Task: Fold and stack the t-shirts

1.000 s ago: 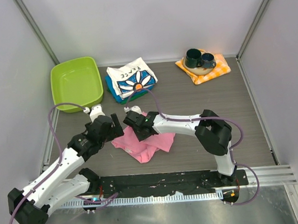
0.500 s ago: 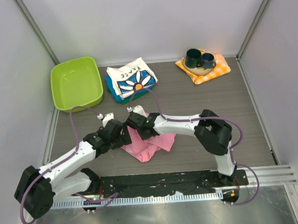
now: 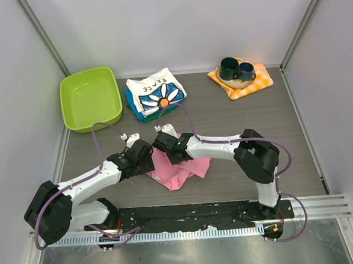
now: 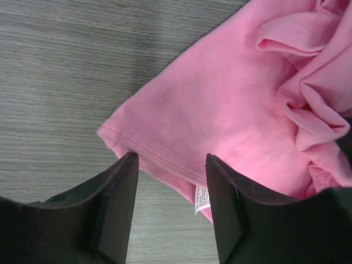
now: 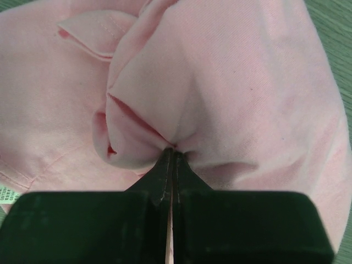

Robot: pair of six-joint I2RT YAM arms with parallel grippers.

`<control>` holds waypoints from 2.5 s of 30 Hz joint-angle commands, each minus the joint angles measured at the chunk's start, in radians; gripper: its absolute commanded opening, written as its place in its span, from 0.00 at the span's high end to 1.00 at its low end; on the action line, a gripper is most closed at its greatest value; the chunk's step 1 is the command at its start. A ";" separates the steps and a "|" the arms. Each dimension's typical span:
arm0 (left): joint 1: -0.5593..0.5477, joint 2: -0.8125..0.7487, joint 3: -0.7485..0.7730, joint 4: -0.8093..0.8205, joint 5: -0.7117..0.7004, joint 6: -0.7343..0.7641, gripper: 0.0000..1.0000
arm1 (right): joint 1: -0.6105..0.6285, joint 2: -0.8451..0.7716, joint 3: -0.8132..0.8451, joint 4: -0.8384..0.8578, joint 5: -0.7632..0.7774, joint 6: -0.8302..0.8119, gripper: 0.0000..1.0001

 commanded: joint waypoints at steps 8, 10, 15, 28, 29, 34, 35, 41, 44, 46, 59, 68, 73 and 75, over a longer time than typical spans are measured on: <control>-0.005 0.115 0.058 0.097 -0.036 0.000 0.76 | -0.009 -0.094 -0.059 0.019 0.023 0.008 0.99; -0.006 0.129 0.063 0.099 -0.053 0.000 1.00 | -0.009 -0.102 -0.067 0.023 0.025 0.008 0.99; -0.009 0.114 0.071 0.094 -0.059 0.000 1.00 | -0.010 -0.142 -0.090 0.026 0.051 0.008 0.99; 0.009 -0.260 0.319 -0.249 -0.285 0.081 1.00 | -0.024 -0.543 0.002 -0.106 0.325 -0.027 0.99; 0.015 -0.302 0.347 -0.272 -0.300 0.102 1.00 | -0.026 -0.570 0.019 -0.153 0.356 -0.029 0.99; 0.046 -0.388 0.525 -0.394 -0.409 0.168 1.00 | -0.084 -0.751 0.059 -0.264 0.567 -0.014 0.99; 0.047 -0.397 0.548 -0.424 -0.420 0.175 1.00 | -0.105 -0.799 0.054 -0.304 0.581 -0.003 0.99; 0.049 -0.461 0.597 -0.493 -0.487 0.195 1.00 | -0.257 -0.935 -0.068 -0.416 0.661 0.077 0.99; 0.049 -0.518 0.531 -0.504 -0.484 0.175 1.00 | -0.314 -0.958 -0.169 -0.448 0.622 0.114 0.99; 0.049 -0.578 0.448 -0.507 -0.492 0.146 1.00 | -0.331 -0.946 -0.238 -0.461 0.611 0.158 0.57; 0.049 -0.535 0.362 -0.352 -0.204 0.155 0.00 | -0.254 -0.881 -0.242 -0.243 0.129 0.028 0.03; 0.043 -0.454 0.235 -0.294 -0.003 0.081 0.01 | -0.216 -0.681 -0.398 -0.076 -0.128 0.014 0.05; 0.041 -0.376 0.224 -0.297 0.028 0.086 0.02 | -0.210 -0.567 -0.505 -0.004 -0.146 0.051 0.14; 0.043 -0.386 0.220 -0.293 0.007 0.089 0.02 | -0.210 -0.573 -0.533 0.013 -0.126 0.068 0.18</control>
